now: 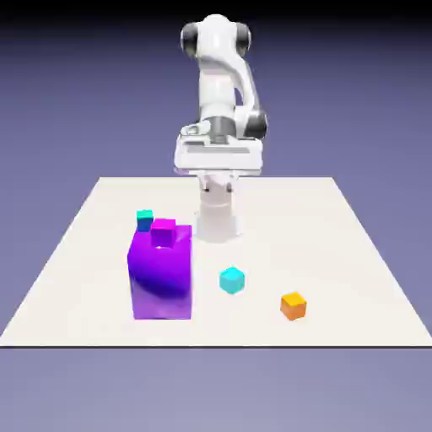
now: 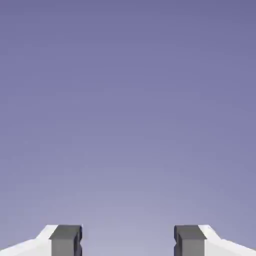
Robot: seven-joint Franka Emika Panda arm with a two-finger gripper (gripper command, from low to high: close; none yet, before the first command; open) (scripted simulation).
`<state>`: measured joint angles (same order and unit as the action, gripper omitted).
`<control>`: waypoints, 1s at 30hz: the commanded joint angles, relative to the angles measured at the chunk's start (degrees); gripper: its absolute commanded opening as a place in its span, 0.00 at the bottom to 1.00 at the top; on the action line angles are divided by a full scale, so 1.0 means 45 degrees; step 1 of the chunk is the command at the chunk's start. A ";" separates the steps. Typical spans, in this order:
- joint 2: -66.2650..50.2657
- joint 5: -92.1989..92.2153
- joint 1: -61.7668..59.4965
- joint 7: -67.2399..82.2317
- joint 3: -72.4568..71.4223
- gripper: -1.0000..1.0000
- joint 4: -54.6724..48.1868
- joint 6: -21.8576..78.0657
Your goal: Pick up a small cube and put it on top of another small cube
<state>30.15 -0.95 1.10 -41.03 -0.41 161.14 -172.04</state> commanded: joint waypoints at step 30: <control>-0.7271 -0.3046 0.1312 0.3060 -0.0506 0.00 0.0260 0.3985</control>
<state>-2.57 -14.64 7.19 -27.25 -2.73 162.31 -154.09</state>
